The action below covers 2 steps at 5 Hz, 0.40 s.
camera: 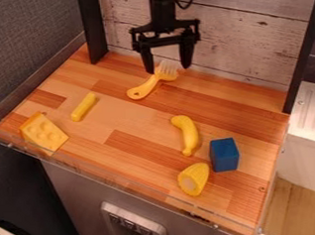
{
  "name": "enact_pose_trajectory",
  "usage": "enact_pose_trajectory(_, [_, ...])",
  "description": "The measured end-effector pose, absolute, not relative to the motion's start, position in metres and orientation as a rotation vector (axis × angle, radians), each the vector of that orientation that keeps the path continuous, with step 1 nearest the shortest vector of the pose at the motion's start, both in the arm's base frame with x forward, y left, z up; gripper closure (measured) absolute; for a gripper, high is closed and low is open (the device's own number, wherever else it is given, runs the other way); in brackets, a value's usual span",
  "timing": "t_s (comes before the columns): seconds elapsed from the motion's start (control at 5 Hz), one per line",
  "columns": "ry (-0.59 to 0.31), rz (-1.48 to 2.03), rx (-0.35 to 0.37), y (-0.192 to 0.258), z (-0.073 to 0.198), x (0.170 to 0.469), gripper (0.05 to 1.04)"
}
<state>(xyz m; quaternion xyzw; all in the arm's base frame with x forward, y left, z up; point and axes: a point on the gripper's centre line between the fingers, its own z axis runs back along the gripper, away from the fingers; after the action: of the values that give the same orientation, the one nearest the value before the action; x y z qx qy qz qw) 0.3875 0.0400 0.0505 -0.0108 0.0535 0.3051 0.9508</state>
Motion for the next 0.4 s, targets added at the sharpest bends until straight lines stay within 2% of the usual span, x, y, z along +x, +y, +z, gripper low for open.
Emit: enact_pose_trajectory(0.4, [0.102, 0.506, -0.019, 0.0237, 0.0363, 0.3835, 0.083])
